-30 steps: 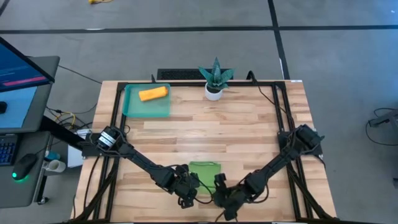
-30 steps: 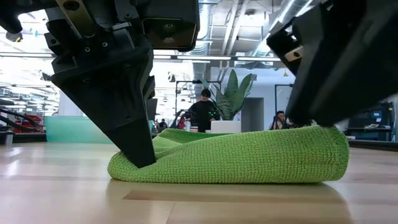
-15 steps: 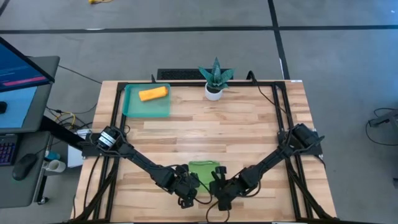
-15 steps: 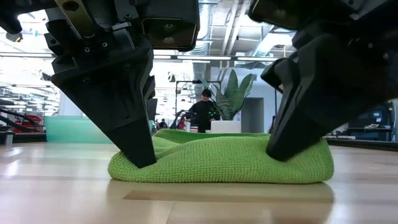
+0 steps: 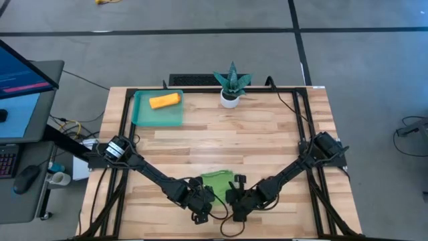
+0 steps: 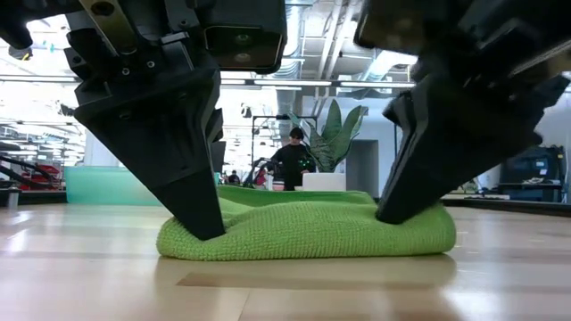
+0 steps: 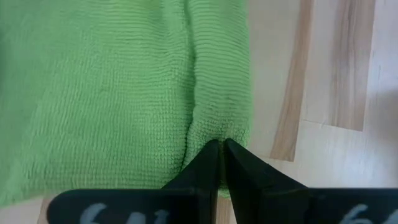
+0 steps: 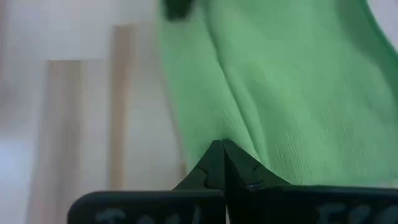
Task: Roll microfiber towels into tight, uniform cylinder then place into a basket
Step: Roll the light green microfiber cloth
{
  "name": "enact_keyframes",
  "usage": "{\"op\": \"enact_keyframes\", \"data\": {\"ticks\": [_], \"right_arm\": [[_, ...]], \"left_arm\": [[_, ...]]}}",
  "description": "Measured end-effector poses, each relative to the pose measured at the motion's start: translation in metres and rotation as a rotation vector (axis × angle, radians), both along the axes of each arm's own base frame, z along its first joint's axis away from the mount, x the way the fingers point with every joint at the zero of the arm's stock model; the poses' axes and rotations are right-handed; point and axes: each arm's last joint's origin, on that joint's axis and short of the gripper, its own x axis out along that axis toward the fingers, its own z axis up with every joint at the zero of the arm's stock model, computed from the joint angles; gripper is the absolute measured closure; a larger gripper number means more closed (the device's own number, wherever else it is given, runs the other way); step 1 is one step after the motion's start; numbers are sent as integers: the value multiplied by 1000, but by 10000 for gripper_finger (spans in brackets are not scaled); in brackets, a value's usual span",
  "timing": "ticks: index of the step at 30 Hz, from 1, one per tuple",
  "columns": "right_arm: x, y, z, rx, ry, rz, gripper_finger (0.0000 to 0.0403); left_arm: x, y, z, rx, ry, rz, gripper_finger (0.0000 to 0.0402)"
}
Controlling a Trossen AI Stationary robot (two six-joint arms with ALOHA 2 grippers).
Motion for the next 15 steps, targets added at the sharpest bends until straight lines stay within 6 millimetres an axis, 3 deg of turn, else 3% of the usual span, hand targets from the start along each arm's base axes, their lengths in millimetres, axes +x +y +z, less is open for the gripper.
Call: {"op": "enact_keyframes", "data": {"ticks": [4, 15], "right_arm": [[1, -8, -5, 21, 50, -91, 392], [5, -14, -10, 75, 109, -85, 391]], "left_arm": [[0, 0, 0, 0, -2, 0, 382], [2, -1, 2, 52, -17, -51, 382]]}}
